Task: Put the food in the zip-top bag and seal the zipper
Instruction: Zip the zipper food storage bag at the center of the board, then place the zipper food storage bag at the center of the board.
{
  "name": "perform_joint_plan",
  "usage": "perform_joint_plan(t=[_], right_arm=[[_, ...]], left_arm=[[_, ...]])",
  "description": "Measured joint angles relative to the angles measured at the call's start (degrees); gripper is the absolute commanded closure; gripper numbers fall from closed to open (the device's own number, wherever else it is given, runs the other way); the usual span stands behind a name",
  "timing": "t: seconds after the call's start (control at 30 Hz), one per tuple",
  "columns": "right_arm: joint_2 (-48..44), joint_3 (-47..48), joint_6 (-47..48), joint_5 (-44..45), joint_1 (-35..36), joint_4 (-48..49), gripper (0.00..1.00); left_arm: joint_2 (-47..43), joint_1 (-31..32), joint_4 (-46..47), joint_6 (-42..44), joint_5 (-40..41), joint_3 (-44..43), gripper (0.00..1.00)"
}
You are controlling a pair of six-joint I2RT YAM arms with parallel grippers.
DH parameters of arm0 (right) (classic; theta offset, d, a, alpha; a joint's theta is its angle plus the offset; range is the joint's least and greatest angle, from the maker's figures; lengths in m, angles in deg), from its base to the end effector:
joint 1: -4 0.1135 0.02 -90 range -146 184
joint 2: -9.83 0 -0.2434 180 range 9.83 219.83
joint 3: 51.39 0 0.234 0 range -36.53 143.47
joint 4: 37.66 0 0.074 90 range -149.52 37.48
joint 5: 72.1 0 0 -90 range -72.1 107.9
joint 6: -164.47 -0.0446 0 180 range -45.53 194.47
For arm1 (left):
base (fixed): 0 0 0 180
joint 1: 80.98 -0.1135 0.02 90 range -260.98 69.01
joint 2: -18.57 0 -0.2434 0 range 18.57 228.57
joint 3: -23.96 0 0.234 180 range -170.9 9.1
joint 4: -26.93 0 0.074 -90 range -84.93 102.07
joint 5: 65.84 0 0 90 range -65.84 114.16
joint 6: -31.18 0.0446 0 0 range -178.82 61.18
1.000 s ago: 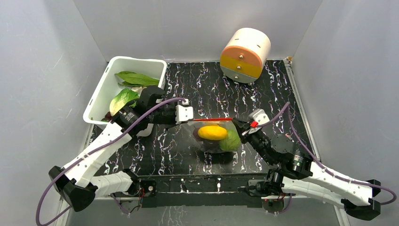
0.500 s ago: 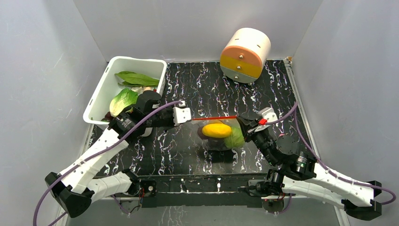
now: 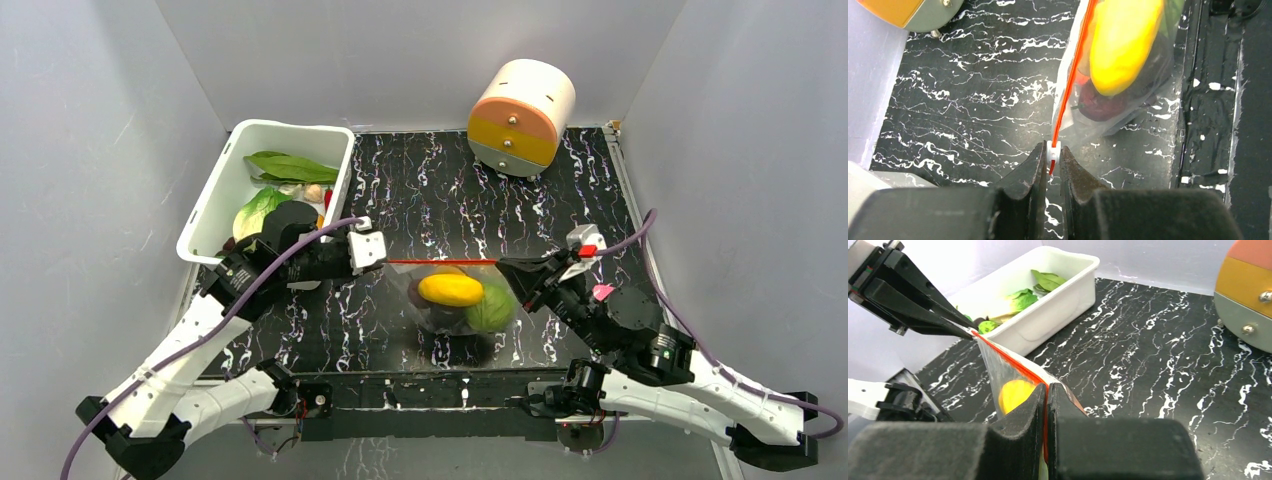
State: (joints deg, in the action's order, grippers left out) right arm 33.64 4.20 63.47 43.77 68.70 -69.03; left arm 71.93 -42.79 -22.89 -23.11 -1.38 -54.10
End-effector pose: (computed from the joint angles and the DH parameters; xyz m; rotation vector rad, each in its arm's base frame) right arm 0.0648 0.0915 0.3358 -0.3837 1.5593 0.6831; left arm 0.1381 -0.1331 0.3581 1.4140 1.4068 -0.4745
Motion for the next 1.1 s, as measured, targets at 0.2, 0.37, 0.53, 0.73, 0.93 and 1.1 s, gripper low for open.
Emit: perform_joint_plan(t=[0.2,0.37,0.53,0.73,0.93,1.1], right_arm=[[0.46,-0.83,-2.75,0.87,0.00,0.92,1.00],[7.80,-4.46,0.74,7.48,-0.28,4.90,1.00],[16.57,-7.82,8.79,14.14,-1.22,15.34,1.00],[25.66,-7.76,10.84,5.31,-16.15,21.51,0.83],[30.18,-4.90,9.11,0.15,-25.24,21.07,0.63],[30.25,-0.74,6.49,-2.08,-25.22,19.04,0.27]], left_arm=[[-0.22,0.00,3.93,-4.00,1.31,3.15,1.00],[6.32,-1.11,9.20,-6.64,5.64,8.07,1.00],[15.10,-5.44,14.29,-8.76,5.73,7.89,1.00],[21.70,-10.32,21.75,-12.31,1.95,6.05,0.91],[23.45,-11.45,25.66,-14.73,0.96,5.75,0.62],[24.24,-11.80,25.38,-16.44,1.18,4.26,0.34]])
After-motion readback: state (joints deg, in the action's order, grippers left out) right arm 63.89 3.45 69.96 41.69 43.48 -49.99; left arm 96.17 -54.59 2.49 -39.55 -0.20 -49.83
